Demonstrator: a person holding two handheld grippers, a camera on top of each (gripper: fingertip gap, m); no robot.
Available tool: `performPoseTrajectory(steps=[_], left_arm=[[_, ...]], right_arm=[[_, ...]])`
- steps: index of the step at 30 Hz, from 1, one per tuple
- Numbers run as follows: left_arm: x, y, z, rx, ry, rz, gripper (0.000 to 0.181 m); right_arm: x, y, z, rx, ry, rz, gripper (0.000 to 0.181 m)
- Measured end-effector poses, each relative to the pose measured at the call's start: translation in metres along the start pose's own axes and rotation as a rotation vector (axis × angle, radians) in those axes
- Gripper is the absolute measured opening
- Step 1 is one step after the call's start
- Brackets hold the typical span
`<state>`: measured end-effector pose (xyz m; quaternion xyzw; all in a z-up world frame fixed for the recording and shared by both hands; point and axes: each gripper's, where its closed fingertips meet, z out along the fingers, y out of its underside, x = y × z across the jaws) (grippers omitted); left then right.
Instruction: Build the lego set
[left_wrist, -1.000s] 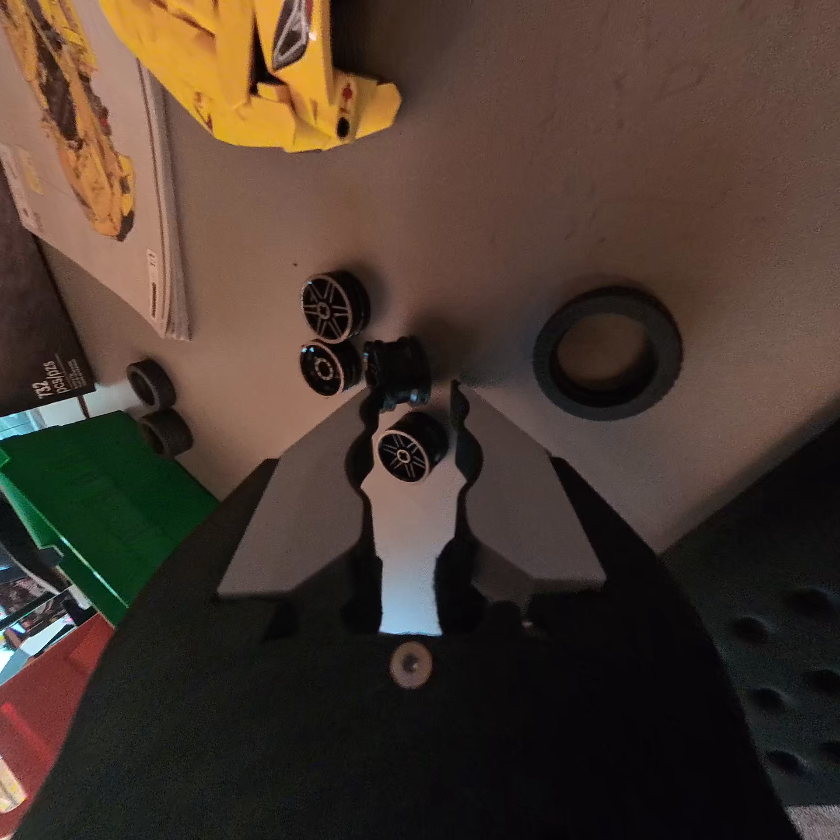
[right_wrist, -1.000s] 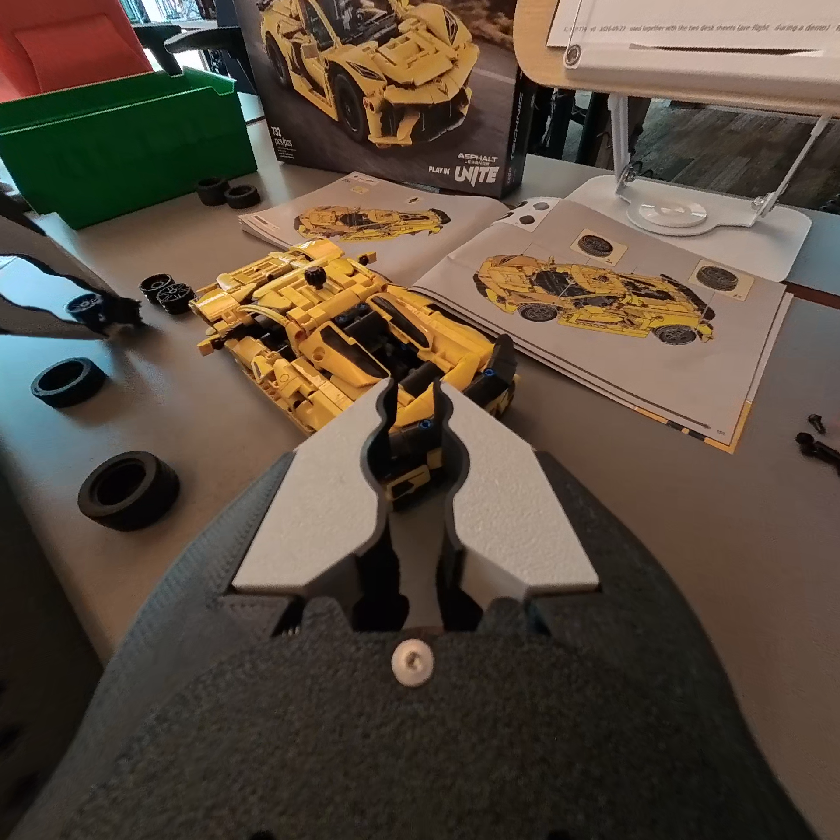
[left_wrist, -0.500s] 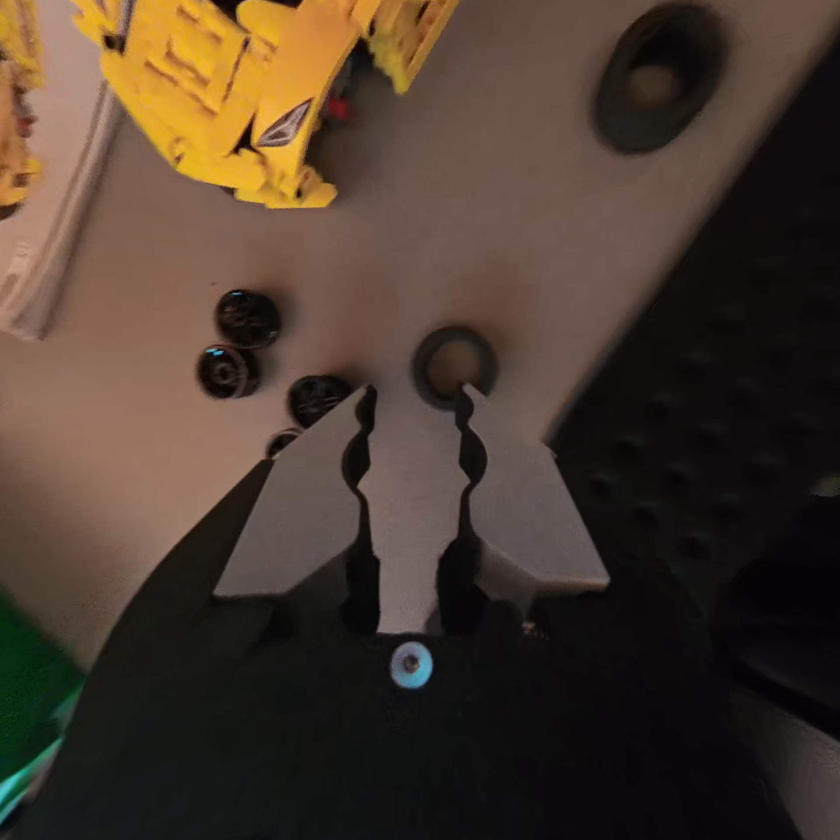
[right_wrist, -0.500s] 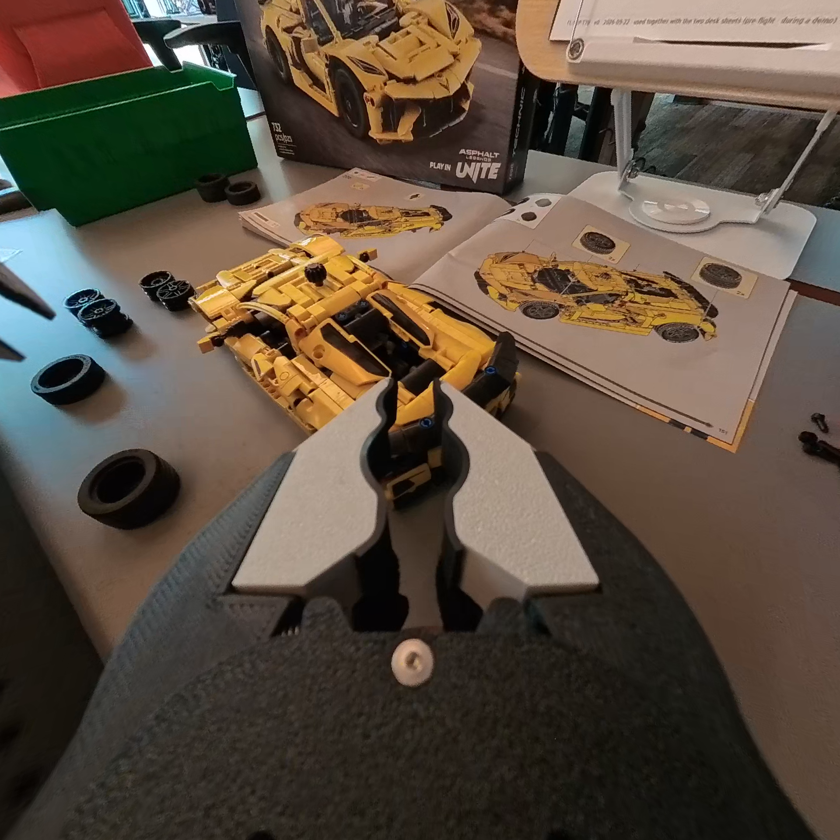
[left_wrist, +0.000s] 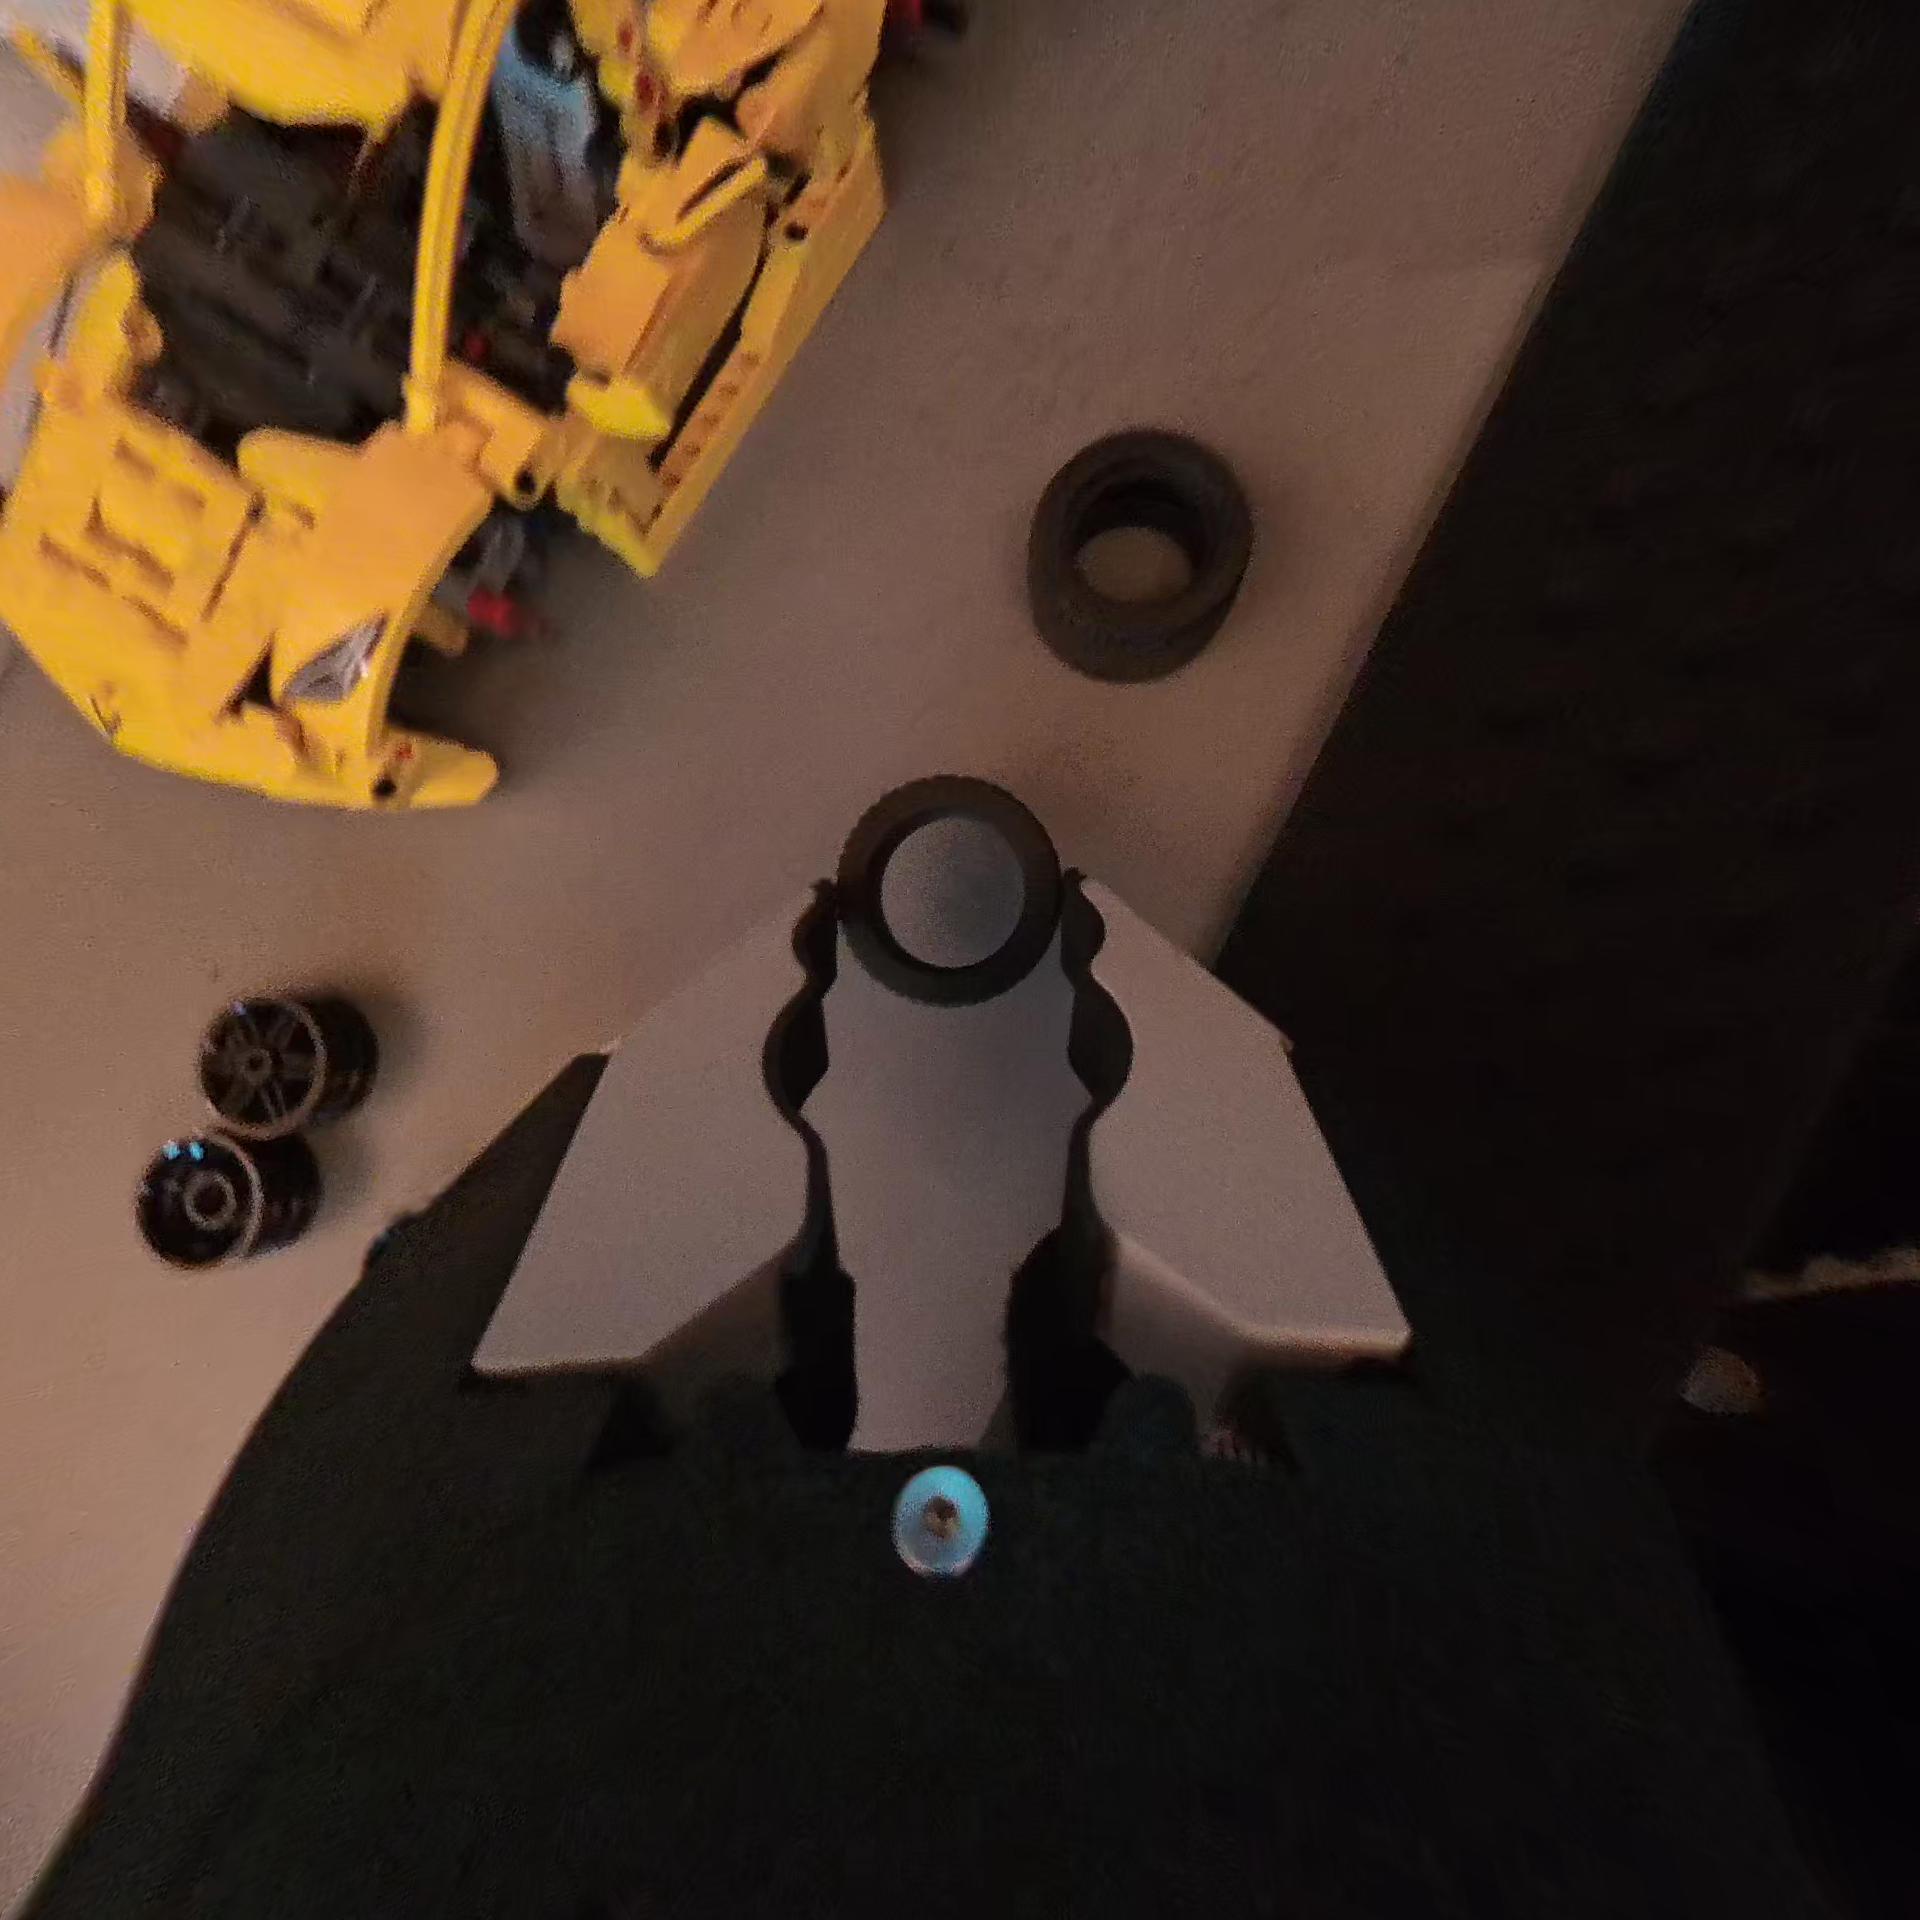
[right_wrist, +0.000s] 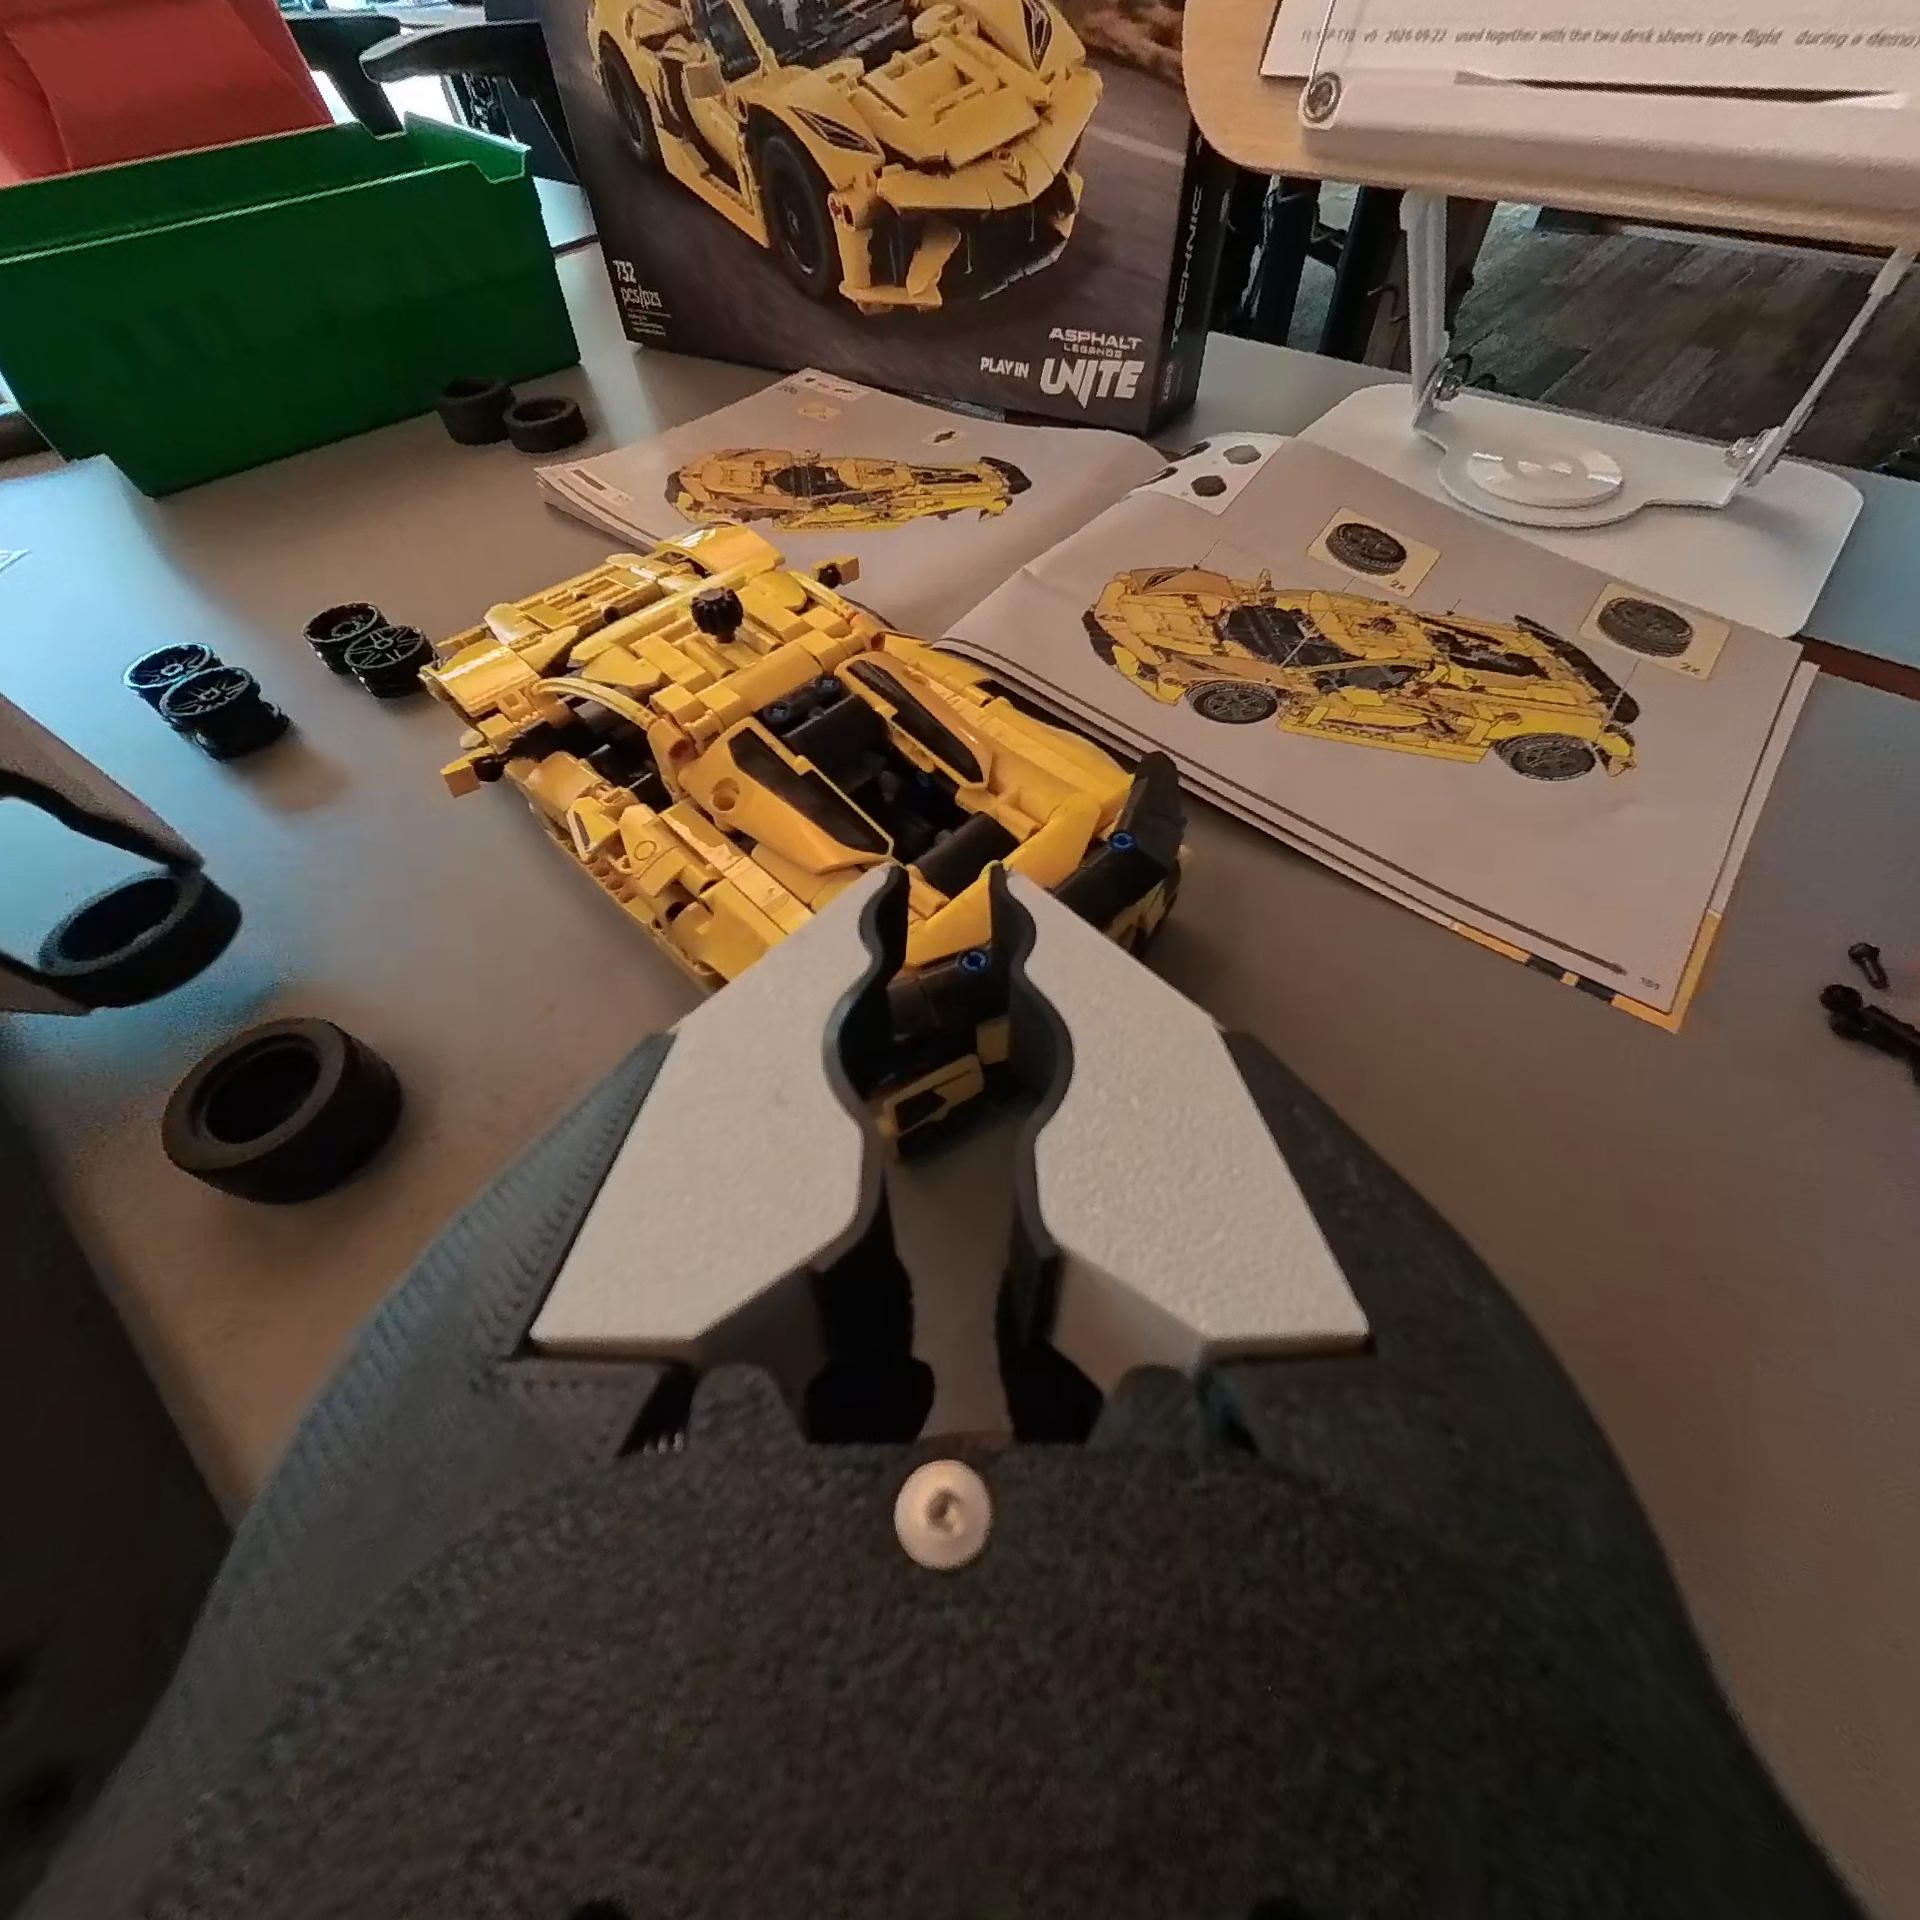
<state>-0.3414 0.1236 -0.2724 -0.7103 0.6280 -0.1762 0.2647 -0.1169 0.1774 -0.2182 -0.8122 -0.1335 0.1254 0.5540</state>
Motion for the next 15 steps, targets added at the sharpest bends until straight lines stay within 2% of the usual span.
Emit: performPoseTrajectory(steps=[4, 8, 10, 12, 14, 15], left_arm=[[0.003, -0.013, 0.011, -0.032, -0.03, 0.083, 0.044], [0.016, -0.012, 0.022, -0.058, 0.077, 0.046, 0.044], [0.019, -0.01, 0.024, -0.066, 0.079, 0.064, 0.045], [0.017, -0.007, 0.022, -0.08, 0.052, 0.079, 0.045], [0.014, -0.004, 0.021, -0.076, 0.039, 0.069, 0.045], [0.013, -0.004, 0.02, -0.064, 0.043, 0.058, 0.045]], right_arm=[[0.0, 0.001, 0.0, -0.002, 0.002, -0.002, 0.015], [-0.004, -0.002, -0.001, 0.008, -0.016, -0.01, 0.015], [-0.037, -0.016, -0.008, 0.082, -0.18, -0.062, 0.018], [-0.095, -0.018, -0.02, 0.108, -0.436, -0.194, 0.02], [-0.139, 0.007, -0.021, 0.016, -0.588, -0.31, 0.026], [-0.153, 0.024, -0.017, -0.06, -0.631, -0.339, 0.043]])
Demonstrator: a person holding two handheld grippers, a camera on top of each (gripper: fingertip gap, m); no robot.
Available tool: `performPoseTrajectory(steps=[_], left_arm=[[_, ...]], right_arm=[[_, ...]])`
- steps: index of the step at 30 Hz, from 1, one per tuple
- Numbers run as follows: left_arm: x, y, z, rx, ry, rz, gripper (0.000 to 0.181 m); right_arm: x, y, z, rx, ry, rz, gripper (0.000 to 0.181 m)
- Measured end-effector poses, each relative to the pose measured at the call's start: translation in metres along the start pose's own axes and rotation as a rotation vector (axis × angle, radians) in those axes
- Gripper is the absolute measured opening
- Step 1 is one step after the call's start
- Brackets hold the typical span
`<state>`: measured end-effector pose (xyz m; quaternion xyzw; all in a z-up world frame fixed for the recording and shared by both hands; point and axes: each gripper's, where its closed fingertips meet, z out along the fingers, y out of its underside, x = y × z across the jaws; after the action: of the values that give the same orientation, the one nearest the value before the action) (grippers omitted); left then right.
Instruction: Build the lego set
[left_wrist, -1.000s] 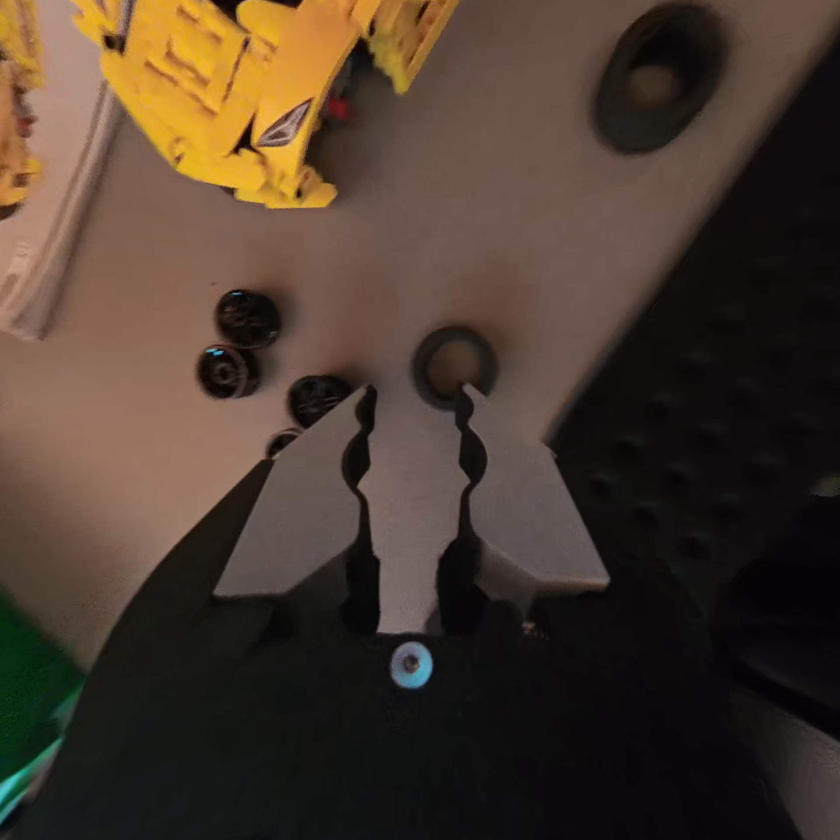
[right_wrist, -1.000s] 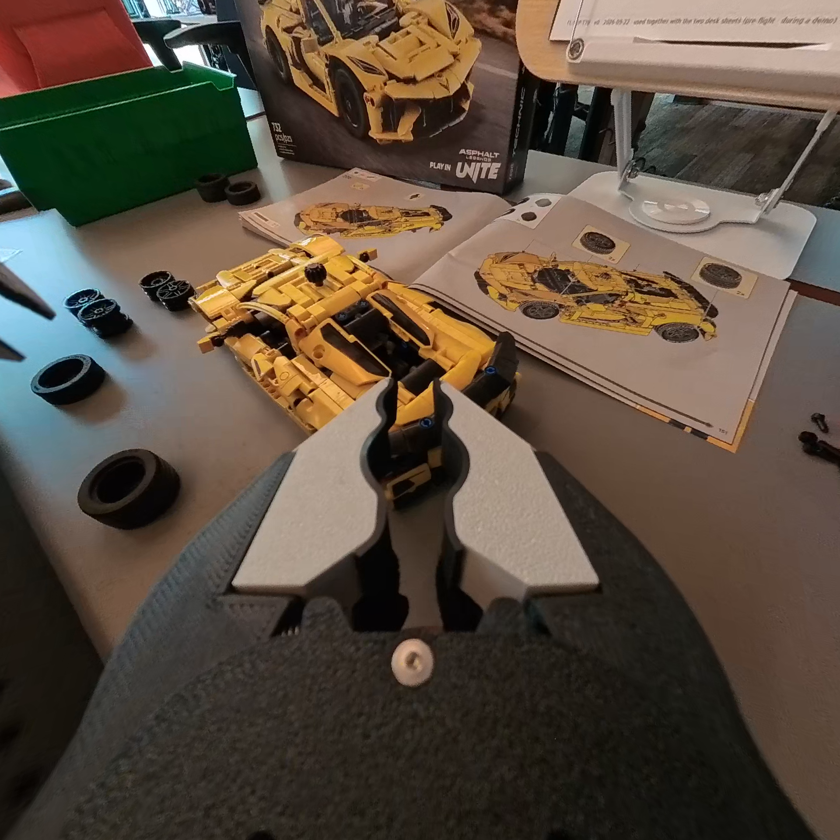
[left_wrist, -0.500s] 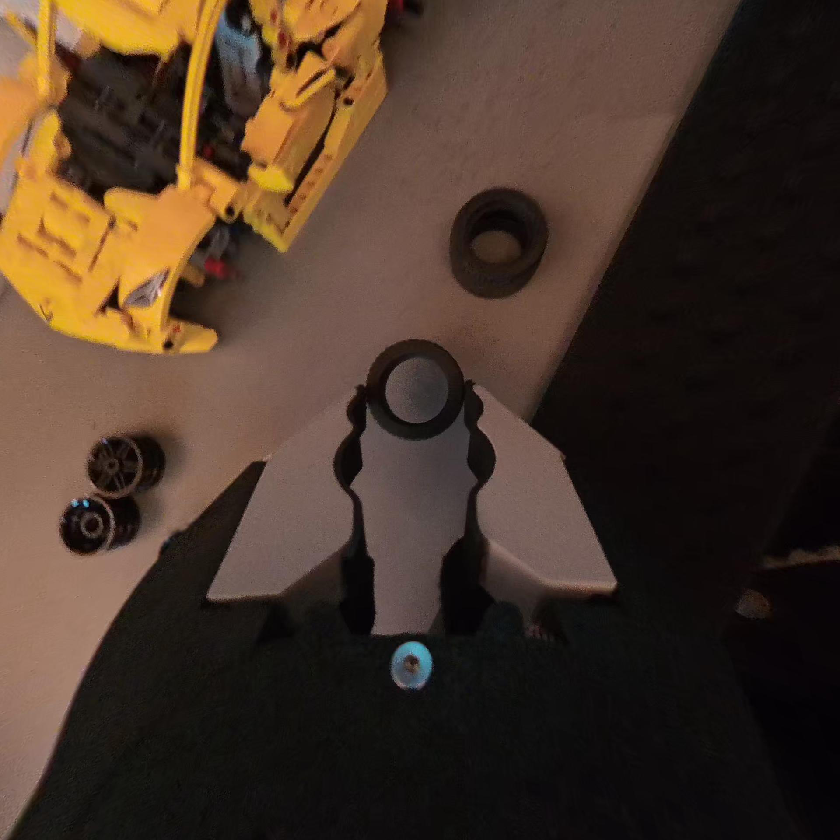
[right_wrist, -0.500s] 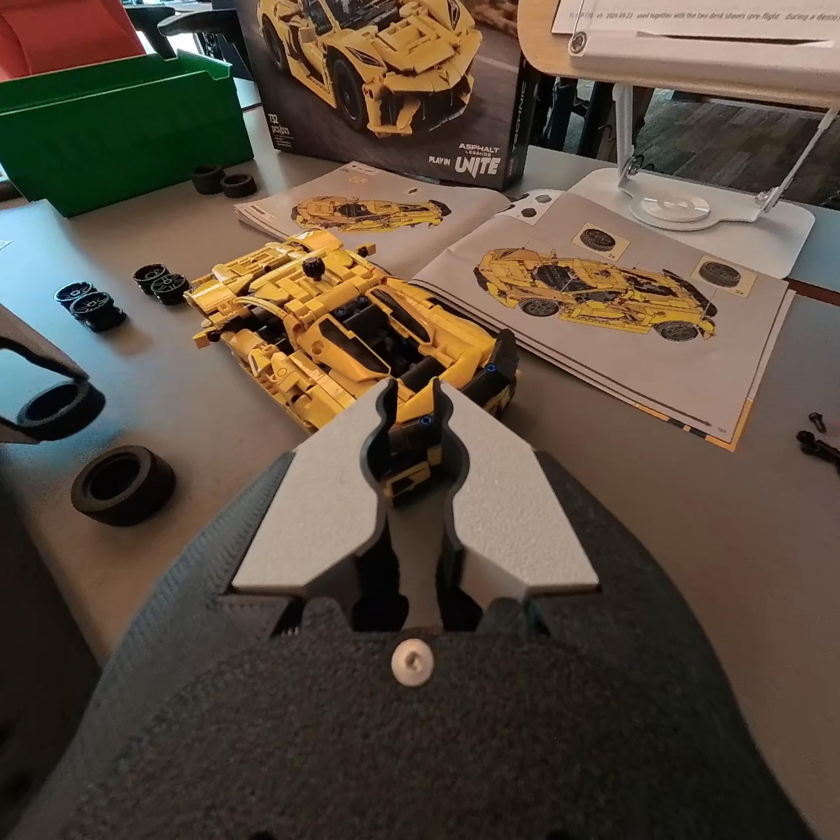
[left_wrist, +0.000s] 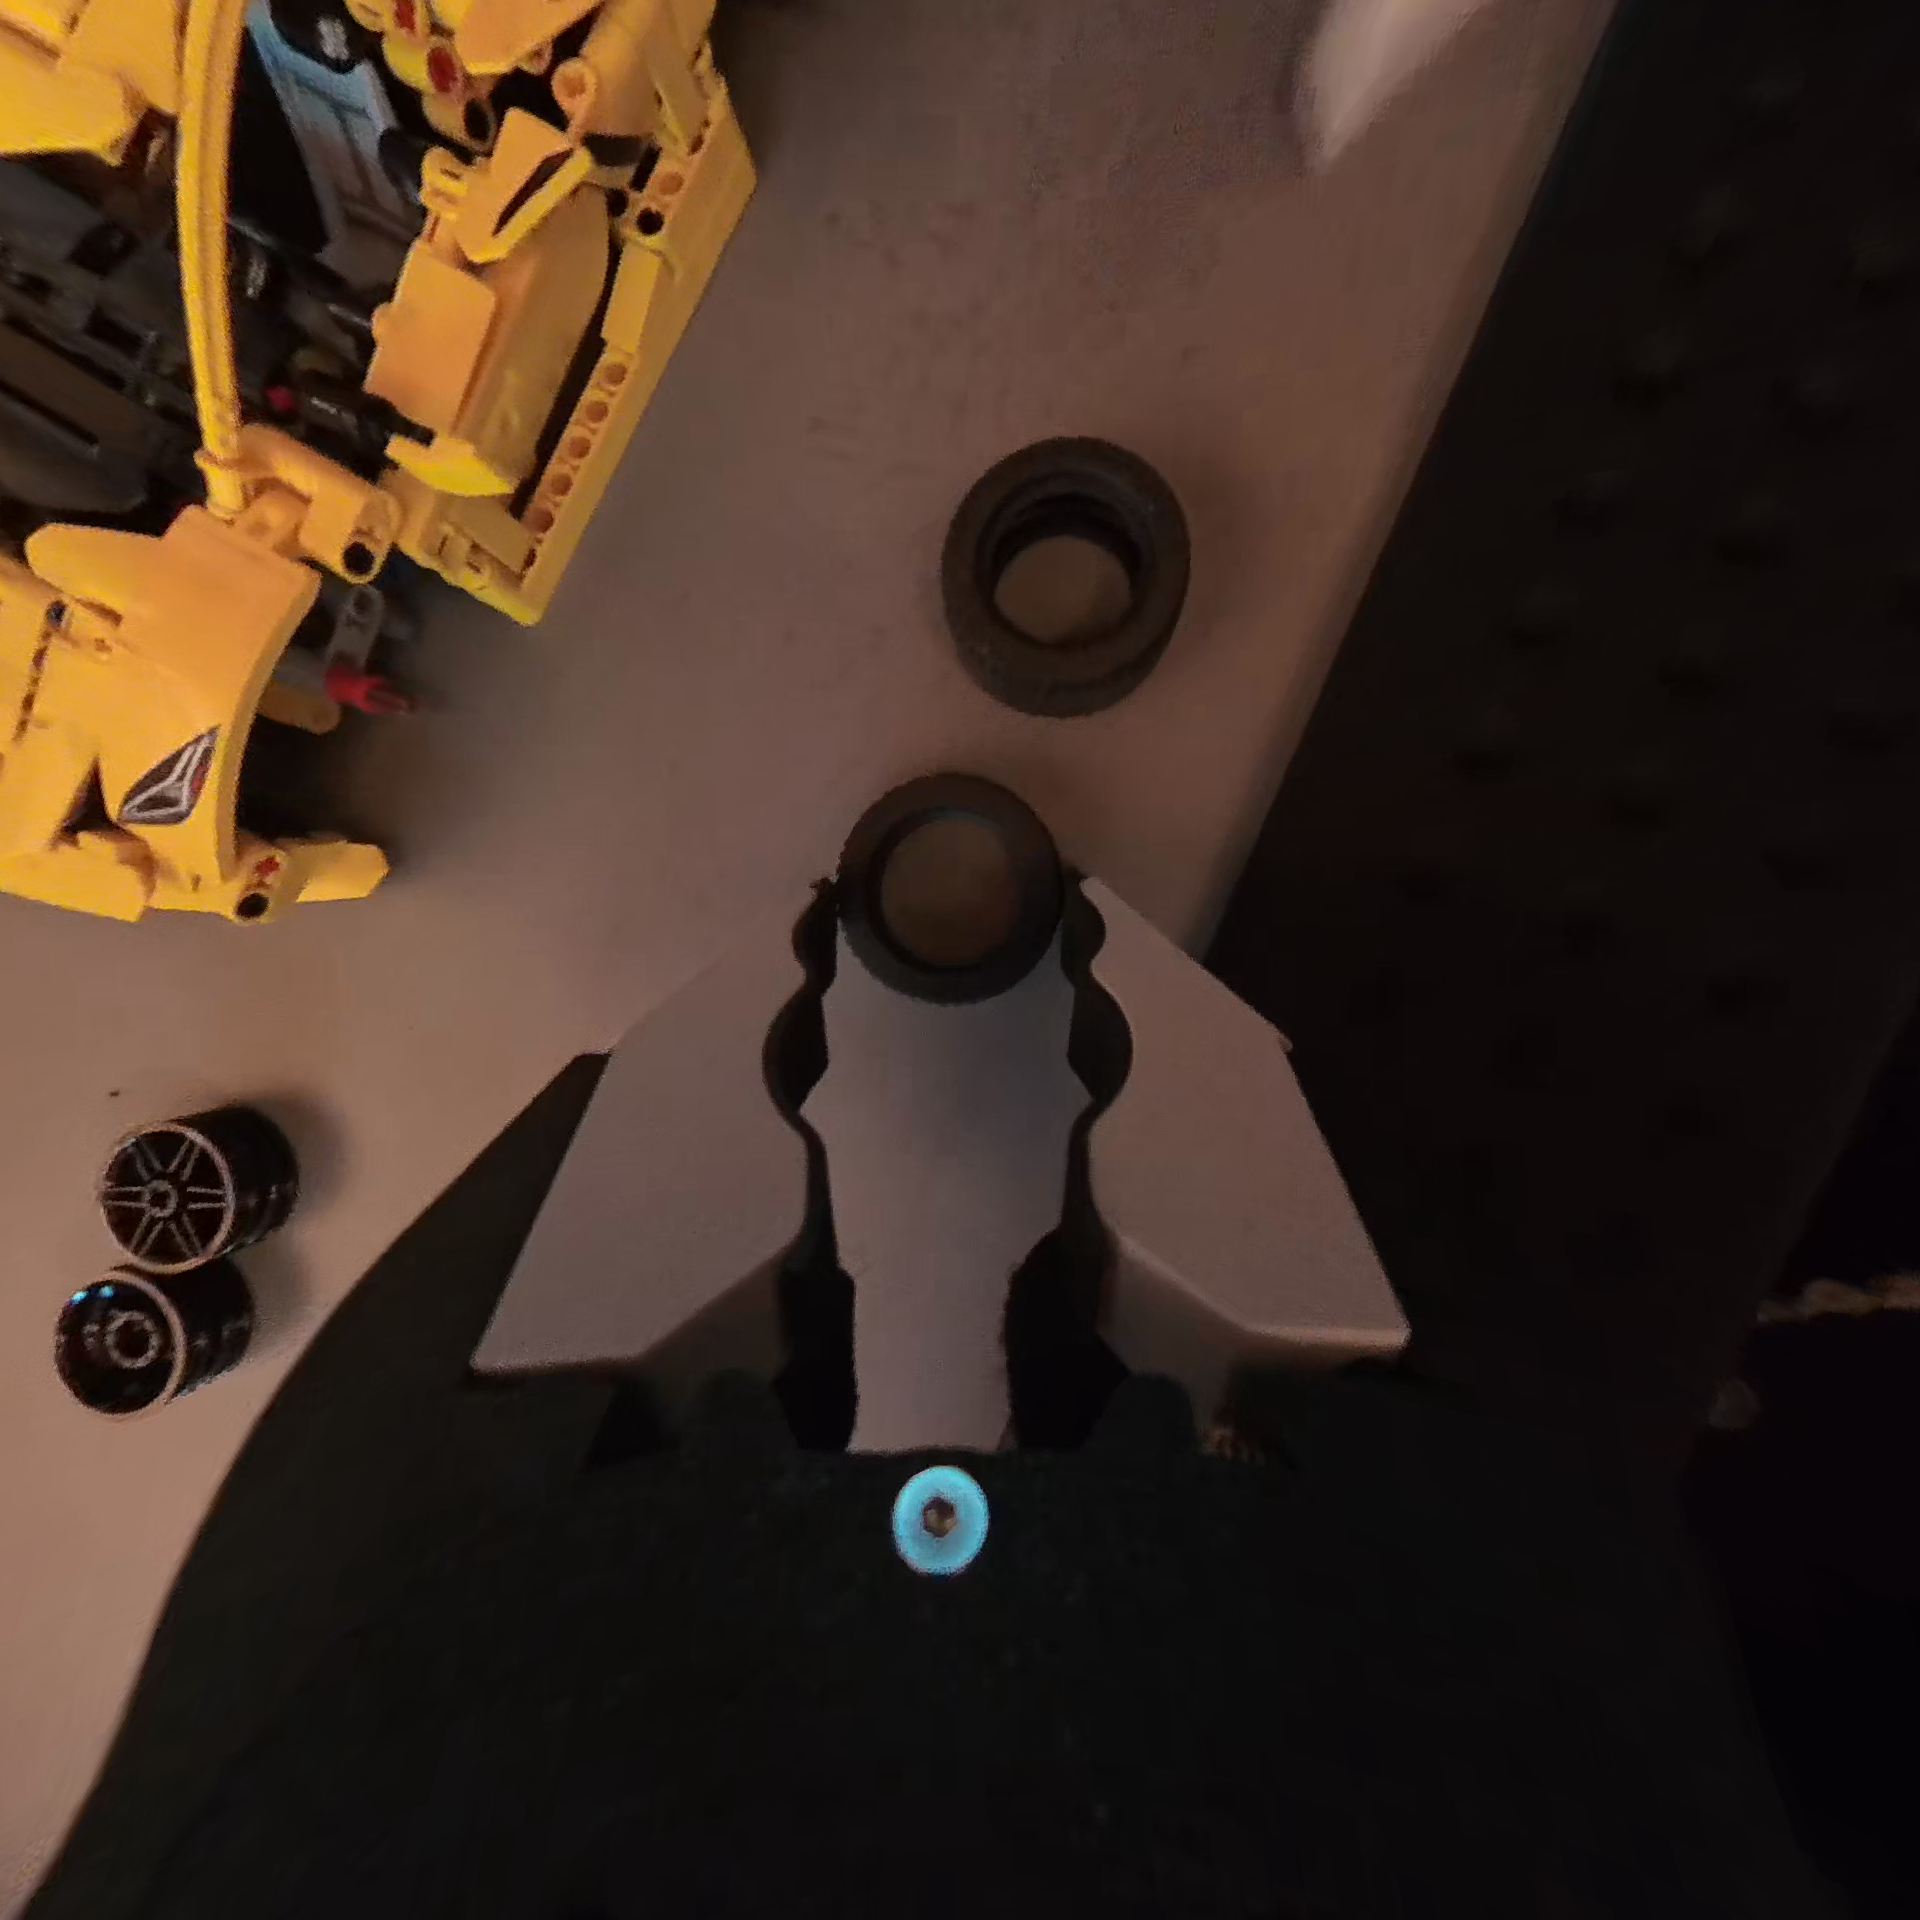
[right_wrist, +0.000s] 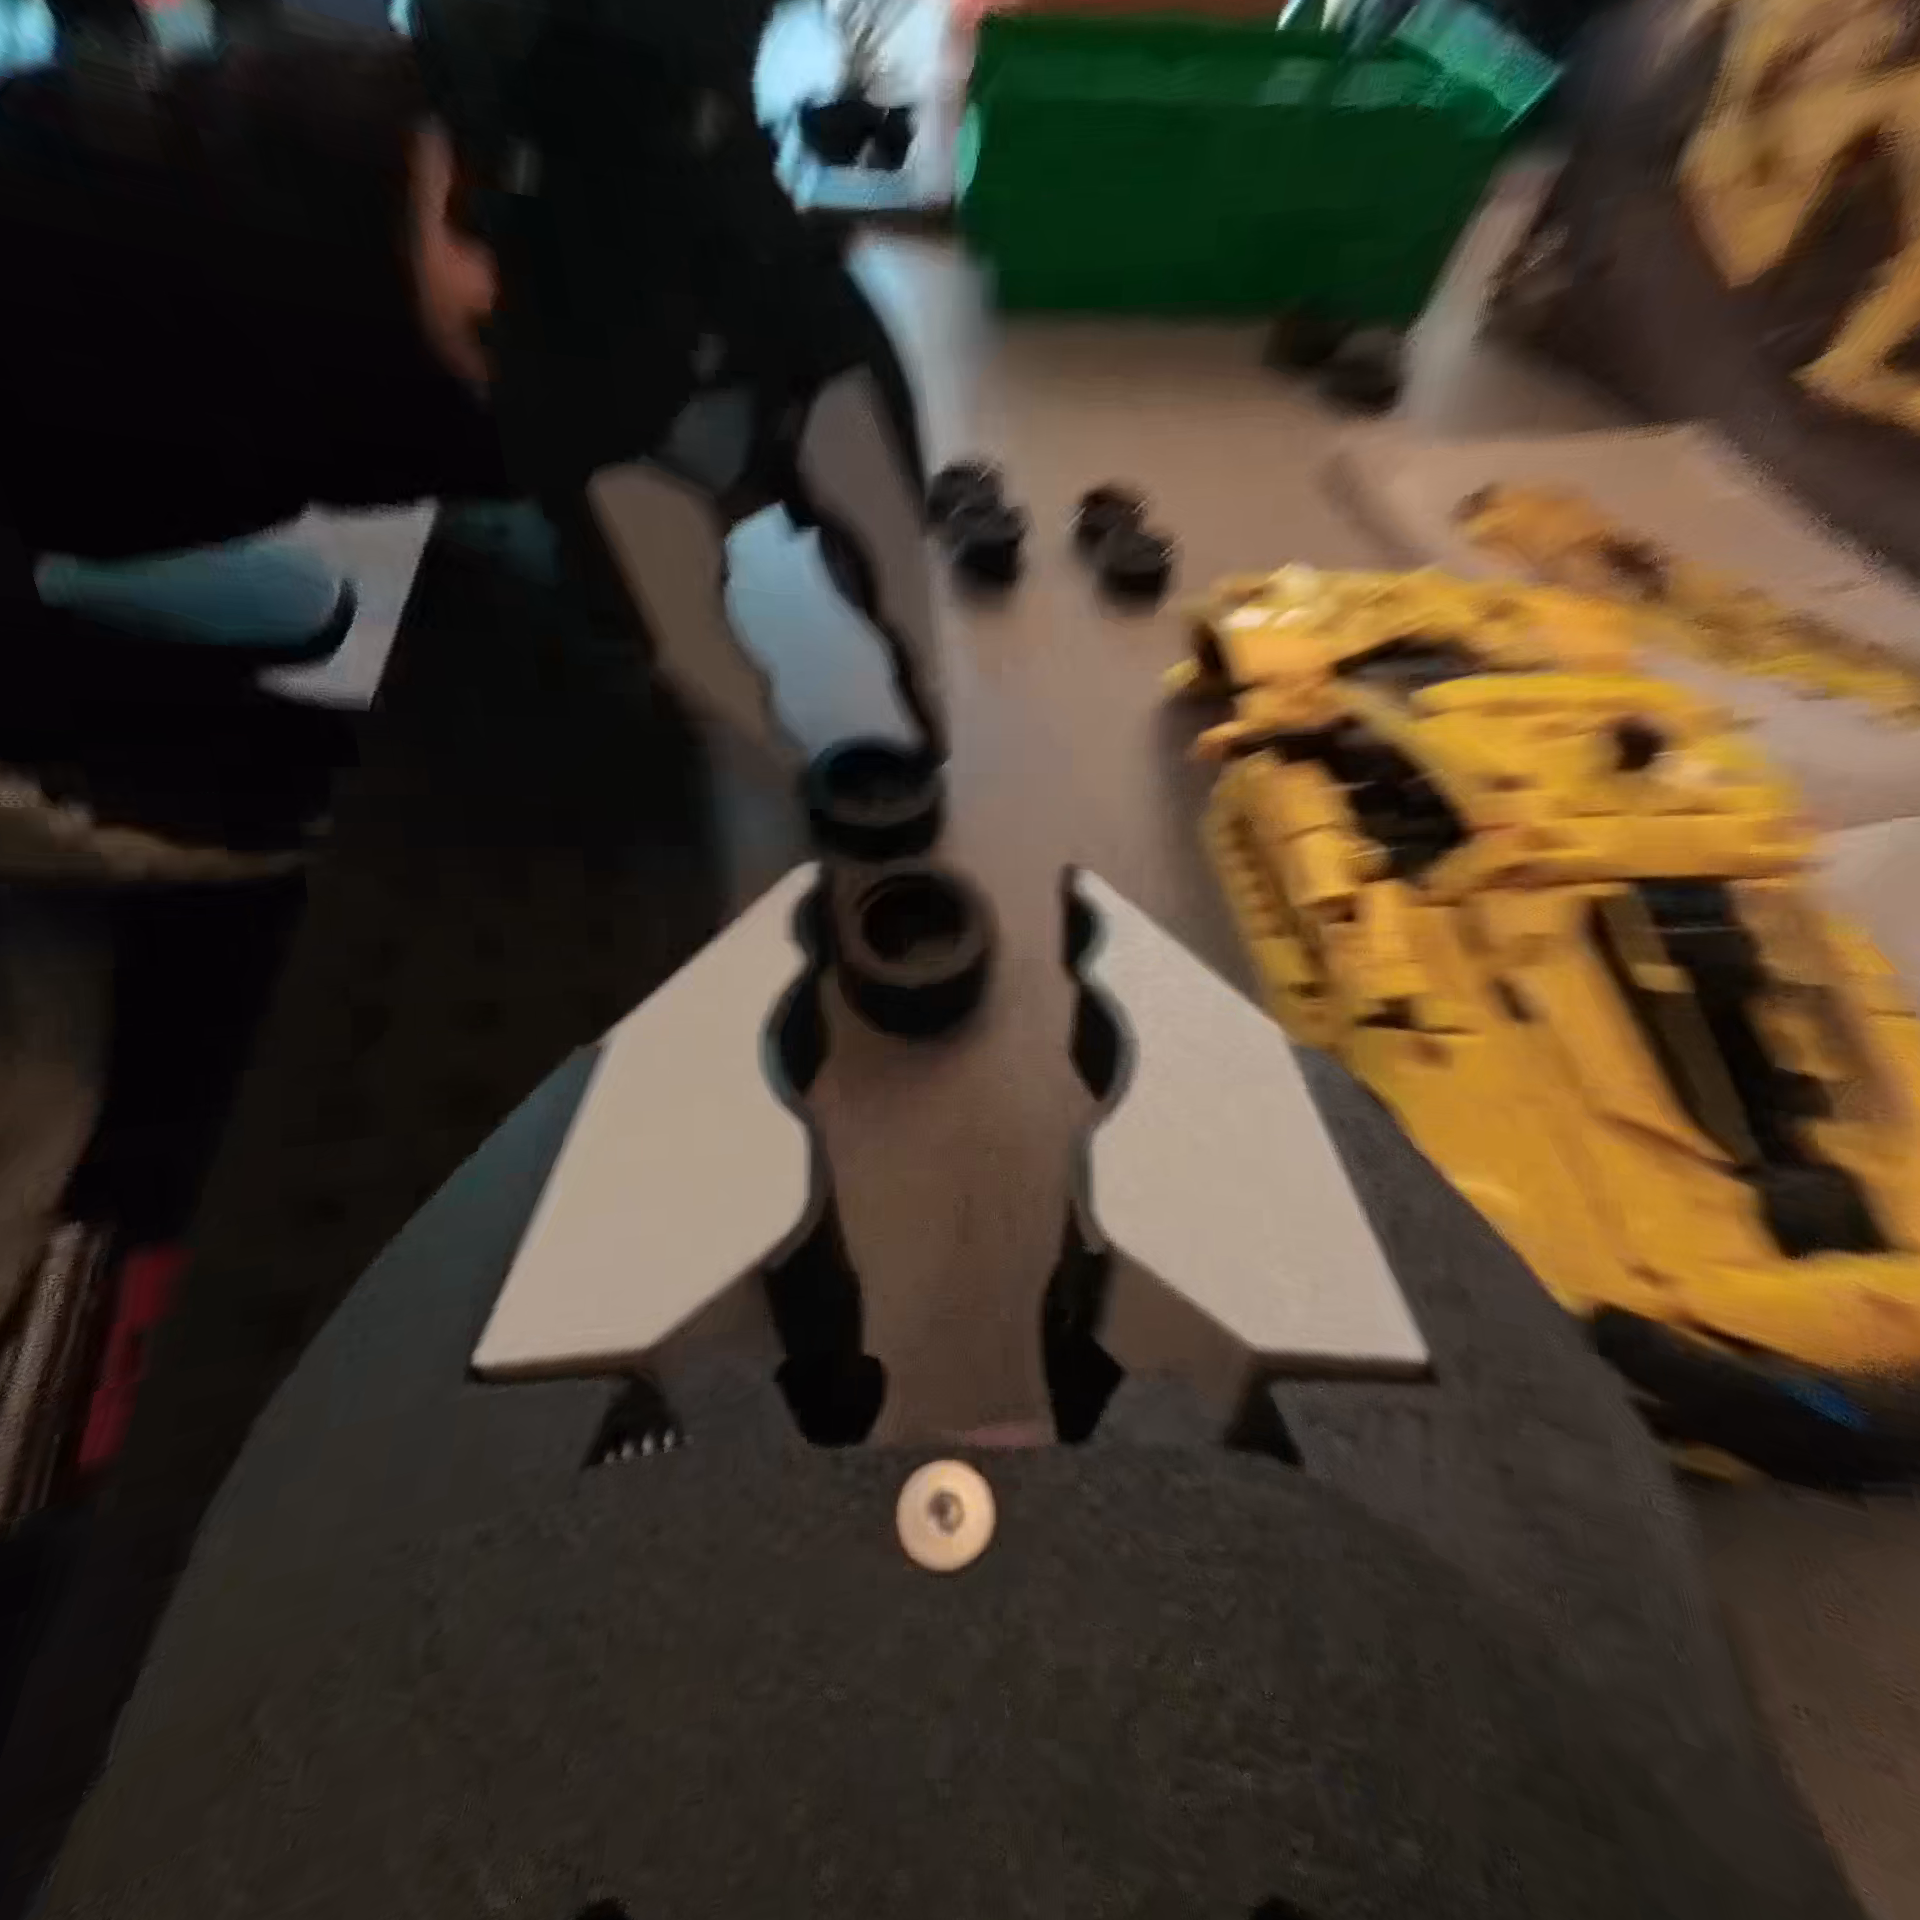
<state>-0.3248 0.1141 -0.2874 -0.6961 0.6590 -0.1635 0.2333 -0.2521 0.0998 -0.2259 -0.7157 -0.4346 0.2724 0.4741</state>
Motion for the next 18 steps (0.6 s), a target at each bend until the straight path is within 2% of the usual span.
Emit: performPoseTrajectory(steps=[1, 3, 5, 8, 10, 12, 14, 16, 18], left_arm=[[0.0, 0.0, 0.0, 0.012, 0.006, -0.011, 0.045], [0.0, -0.001, 0.0, 0.038, 0.017, -0.029, 0.045], [0.0, -0.001, 0.001, 0.049, 0.019, -0.035, 0.045], [0.0, 0.0, 0.0, 0.062, 0.013, -0.033, 0.045], [-0.003, 0.003, -0.002, 0.058, 0.016, -0.054, 0.045], [-0.008, 0.005, -0.005, 0.063, 0.008, -0.063, 0.045], [-0.007, 0.002, -0.01, 0.093, 0.028, -0.069, 0.045], [-0.006, -0.007, -0.011, 0.125, 0.043, -0.072, 0.045], [-0.001, -0.014, -0.004, 0.12, 0.067, -0.045, 0.045]], right_arm=[[-0.01, 0.012, 0.013, -0.079, -0.043, -0.003, 0.059], [-0.016, 0.03, 0.029, -0.211, -0.068, -0.02, 0.073], [-0.012, 0.032, 0.039, -0.234, -0.055, -0.019, 0.071], [-0.008, 0.043, 0.047, -0.322, -0.053, -0.024, 0.048], [-0.007, 0.045, 0.045, -0.331, -0.044, -0.026, 0.044], [0.004, 0.045, 0.029, -0.338, 0.016, -0.049, 0.043], [0.014, 0.046, -0.004, -0.318, 0.053, 0.025, 0.042], [0.024, 0.069, -0.046, -0.417, 0.097, 0.083, 0.042], [0.039, 0.095, -0.086, -0.474, 0.205, 0.102, 0.042]])
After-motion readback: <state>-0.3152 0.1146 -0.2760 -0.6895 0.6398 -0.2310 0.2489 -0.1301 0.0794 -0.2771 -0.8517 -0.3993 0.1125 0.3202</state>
